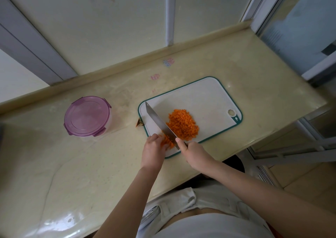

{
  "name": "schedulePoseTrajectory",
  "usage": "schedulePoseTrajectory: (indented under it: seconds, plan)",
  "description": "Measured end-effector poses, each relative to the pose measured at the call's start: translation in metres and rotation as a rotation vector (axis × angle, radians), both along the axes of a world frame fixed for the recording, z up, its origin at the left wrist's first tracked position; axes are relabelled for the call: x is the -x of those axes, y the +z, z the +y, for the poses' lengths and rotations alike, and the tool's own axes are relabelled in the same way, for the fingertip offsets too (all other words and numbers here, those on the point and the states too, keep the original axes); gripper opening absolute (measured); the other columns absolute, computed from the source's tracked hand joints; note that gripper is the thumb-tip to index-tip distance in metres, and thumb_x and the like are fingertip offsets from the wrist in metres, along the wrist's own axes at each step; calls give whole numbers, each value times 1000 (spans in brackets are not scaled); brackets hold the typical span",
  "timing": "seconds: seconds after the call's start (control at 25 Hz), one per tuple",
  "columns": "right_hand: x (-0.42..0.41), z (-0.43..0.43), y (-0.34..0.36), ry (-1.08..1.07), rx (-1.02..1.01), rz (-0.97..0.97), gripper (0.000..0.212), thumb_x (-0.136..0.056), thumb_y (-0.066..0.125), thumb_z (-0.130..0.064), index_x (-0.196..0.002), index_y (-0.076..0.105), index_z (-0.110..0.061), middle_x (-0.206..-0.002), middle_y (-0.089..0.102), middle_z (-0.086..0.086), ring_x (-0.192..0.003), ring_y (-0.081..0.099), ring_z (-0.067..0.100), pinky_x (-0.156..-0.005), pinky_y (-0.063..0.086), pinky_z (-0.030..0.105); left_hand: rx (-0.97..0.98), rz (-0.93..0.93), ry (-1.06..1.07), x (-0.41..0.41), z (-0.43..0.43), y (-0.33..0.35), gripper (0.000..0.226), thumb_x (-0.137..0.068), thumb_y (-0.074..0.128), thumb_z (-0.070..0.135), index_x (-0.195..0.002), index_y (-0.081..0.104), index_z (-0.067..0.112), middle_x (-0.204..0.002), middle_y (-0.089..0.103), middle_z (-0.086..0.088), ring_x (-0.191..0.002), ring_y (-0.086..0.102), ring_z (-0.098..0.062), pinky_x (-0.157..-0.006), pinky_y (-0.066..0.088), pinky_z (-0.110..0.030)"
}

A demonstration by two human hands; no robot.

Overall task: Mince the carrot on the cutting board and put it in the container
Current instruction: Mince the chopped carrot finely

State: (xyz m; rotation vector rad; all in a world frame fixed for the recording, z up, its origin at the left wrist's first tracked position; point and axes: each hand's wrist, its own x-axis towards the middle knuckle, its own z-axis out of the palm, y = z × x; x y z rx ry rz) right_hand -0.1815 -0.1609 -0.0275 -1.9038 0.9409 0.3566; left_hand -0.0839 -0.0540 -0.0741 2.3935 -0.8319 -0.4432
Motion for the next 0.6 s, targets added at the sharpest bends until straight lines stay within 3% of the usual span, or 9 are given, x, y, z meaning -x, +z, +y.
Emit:
schedulePoseTrajectory:
  seconds: [0.2,0.44,0.6]
  plan:
    - [-1,2,5,71,-3,-29,43,-99,28,-49,-65,38,-26,-65,44,-4,-57,40,5,-55,33,13,-13,3,-8,-2,-1,-3,10,-82,65,6,-91,67,4,-84,54,-6,-85,50,-22,-67,32,-18]
    - [-3,7,-5,82,37,-44,44,-99,29,-50,-66,40,-24,-68,49,2,-61,46,16,-59,37,26,-2,33,15,-2,-1,-5,12,-84,63,8,-92,69,2,-88,55,-8,-89,52,-23,-69,36,-20]
    - [-10,3,-17,74,111,-12,59,-99,32,-49,-55,37,-9,-53,40,4,-48,38,18,-49,30,27,12,18,8,-1,0,-5,14,-85,63,11,-95,71,4,-88,56,-9,-89,52,-23,-69,36,-20]
